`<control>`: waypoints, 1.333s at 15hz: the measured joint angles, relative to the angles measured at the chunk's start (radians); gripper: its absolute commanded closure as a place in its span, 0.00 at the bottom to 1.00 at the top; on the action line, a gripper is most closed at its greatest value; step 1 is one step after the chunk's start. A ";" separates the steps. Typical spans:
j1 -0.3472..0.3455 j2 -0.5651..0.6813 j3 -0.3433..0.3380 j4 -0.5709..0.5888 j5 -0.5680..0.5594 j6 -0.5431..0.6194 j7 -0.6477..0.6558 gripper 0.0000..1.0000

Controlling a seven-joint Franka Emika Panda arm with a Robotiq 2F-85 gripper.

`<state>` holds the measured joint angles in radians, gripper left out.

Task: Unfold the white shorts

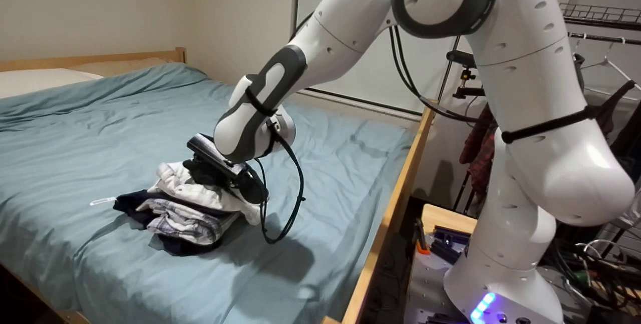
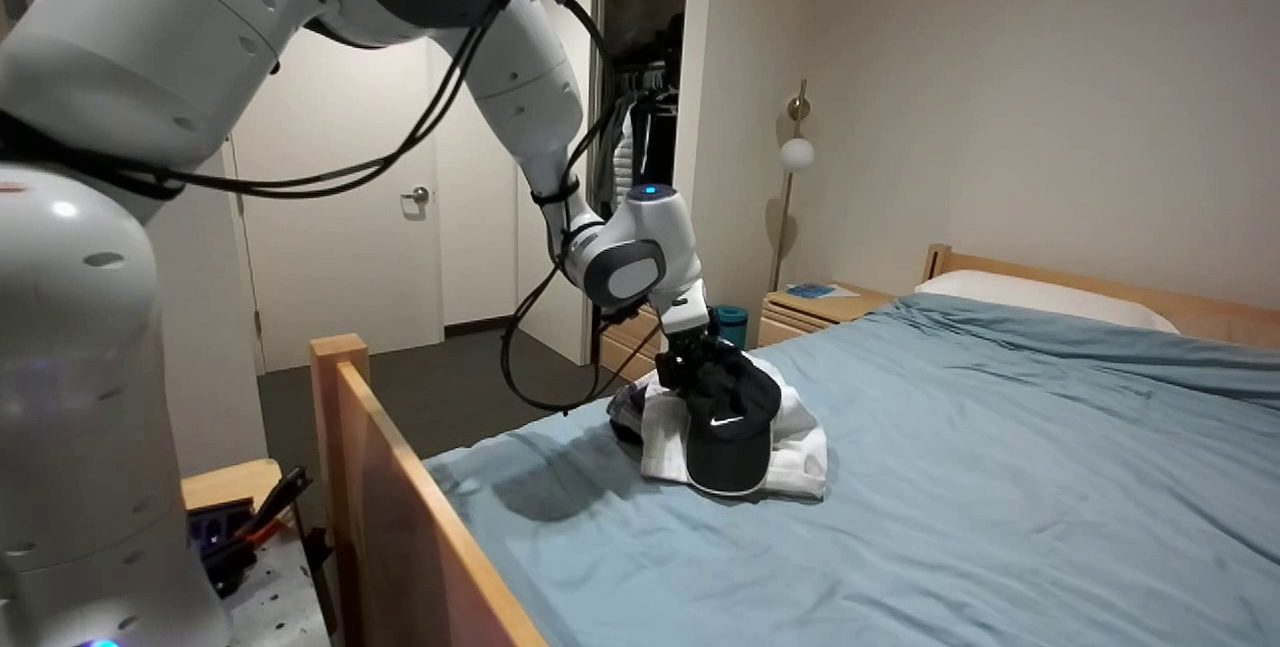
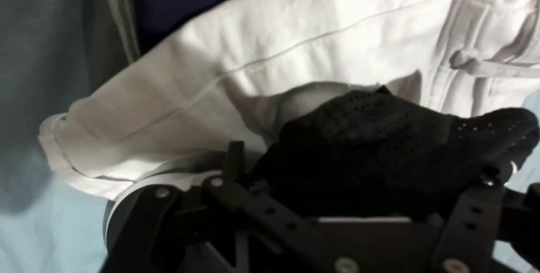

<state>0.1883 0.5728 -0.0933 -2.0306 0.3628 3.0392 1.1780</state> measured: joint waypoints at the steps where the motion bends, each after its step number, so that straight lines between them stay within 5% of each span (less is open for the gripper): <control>1: -0.008 0.002 0.000 0.001 -0.001 -0.005 -0.009 0.29; 11: -0.024 0.006 0.001 0.002 -0.001 -0.021 -0.059 0.93; 20: -0.080 -0.081 0.020 -0.056 -0.001 -0.085 -0.122 0.91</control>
<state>0.1086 0.4920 -0.0728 -2.0863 0.3616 2.9543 1.0561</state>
